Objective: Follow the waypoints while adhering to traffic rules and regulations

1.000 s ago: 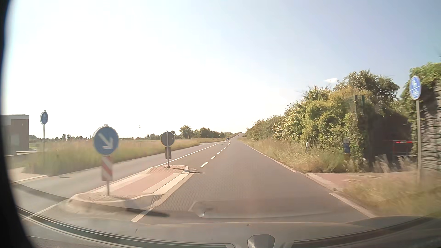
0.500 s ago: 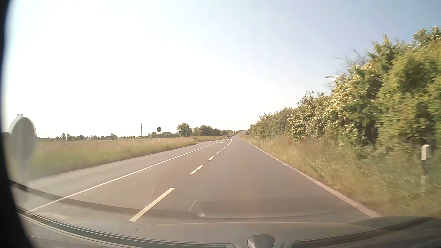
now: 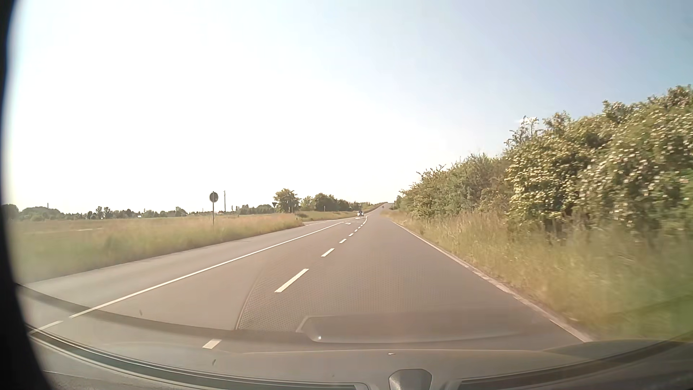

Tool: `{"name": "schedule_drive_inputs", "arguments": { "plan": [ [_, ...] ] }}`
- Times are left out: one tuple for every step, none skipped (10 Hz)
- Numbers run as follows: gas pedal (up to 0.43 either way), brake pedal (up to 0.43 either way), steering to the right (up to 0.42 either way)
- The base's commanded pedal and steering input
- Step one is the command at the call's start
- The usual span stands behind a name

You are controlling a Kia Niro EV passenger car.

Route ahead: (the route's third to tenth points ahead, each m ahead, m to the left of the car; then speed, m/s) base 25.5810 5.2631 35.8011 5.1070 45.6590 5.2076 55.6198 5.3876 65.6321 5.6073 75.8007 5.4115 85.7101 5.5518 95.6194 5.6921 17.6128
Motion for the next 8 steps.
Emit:
{"name": "schedule_drive_inputs", "arguments": {
  "plan": [
    [0.169,0.006,-0.003],
    [0.169,0.006,-0.002],
    [0.169,0.006,0.000],
    [0.169,0.006,0.000],
    [0.169,0.006,0.002],
    [0.169,0.006,0.003],
    [0.169,0.006,0.003],
    [0.169,0.006,0.003]
  ]
}}
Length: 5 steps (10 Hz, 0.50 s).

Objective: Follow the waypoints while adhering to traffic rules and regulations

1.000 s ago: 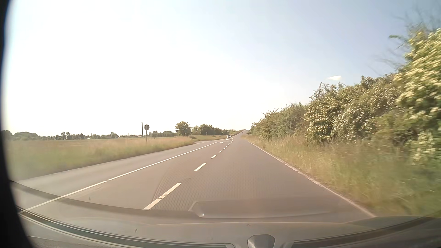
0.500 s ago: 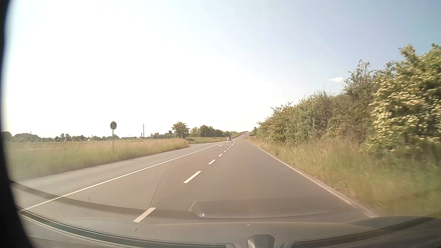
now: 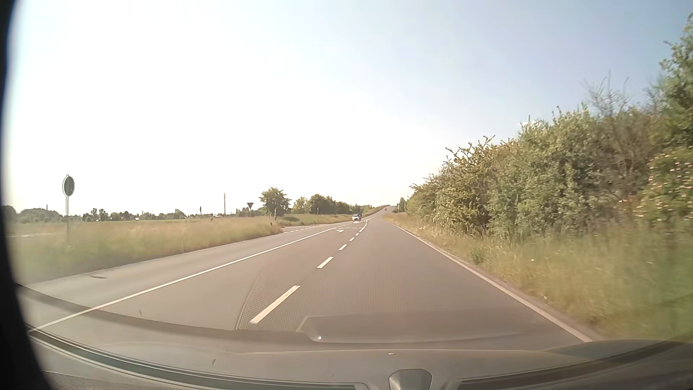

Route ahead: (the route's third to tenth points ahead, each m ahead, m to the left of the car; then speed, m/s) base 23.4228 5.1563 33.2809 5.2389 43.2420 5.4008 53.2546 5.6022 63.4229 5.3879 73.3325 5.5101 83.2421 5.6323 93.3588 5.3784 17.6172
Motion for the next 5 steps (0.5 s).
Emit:
{"name": "schedule_drive_inputs", "arguments": {
  "plan": [
    [0.169,0.006,0.003],
    [0.169,0.006,0.003],
    [0.169,0.006,0.003],
    [0.169,0.006,0.003],
    [0.169,0.006,0.003]
  ]
}}
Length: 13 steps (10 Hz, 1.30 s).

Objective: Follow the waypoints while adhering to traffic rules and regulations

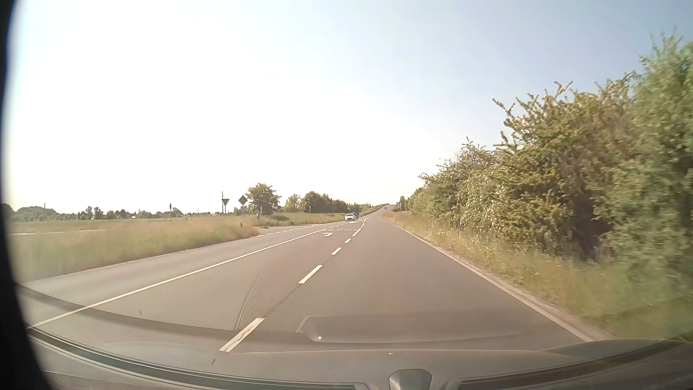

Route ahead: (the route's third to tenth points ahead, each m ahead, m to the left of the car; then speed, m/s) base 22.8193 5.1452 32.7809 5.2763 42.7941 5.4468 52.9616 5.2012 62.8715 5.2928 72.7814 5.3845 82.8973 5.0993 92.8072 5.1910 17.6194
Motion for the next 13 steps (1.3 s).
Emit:
{"name": "schedule_drive_inputs", "arguments": {
  "plan": [
    [0.169,0.006,0.003],
    [0.169,0.006,0.003],
    [0.169,0.006,0.002],
    [0.169,0.006,0.002],
    [0.169,0.006,0.002],
    [0.169,0.006,0.002],
    [0.169,0.006,0.002],
    [0.169,0.006,0.002],
    [0.169,0.006,0.002],
    [0.169,0.006,0.002],
    [0.169,0.006,0.002],
    [0.169,0.006,0.002],
    [0.169,0.006,0.002]
  ]
}}
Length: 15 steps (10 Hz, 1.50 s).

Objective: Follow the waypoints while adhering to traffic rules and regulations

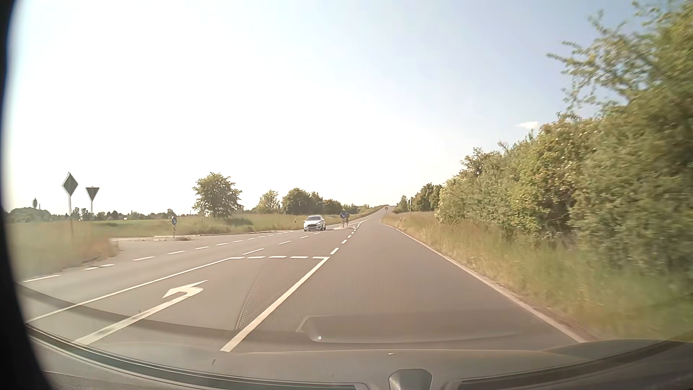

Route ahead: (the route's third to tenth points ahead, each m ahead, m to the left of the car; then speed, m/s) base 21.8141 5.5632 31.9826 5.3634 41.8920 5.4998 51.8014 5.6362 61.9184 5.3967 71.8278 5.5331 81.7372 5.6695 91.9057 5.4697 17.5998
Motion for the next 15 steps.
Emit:
{"name": "schedule_drive_inputs", "arguments": {
  "plan": [
    [0.169,0.006,0.002],
    [0.169,0.006,0.001],
    [0.169,0.006,0.001],
    [0.169,0.006,0.002],
    [0.169,0.006,0.001],
    [0.169,0.006,0.001],
    [0.169,0.006,0.001],
    [0.169,0.006,0.000],
    [0.169,0.006,0.000],
    [0.169,0.006,0.000],
    [0.169,0.006,-0.001],
    [0.169,0.006,0.000],
    [0.169,0.006,0.000],
    [0.169,0.006,0.000],
    [0.169,0.006,-0.001]
  ]
}}
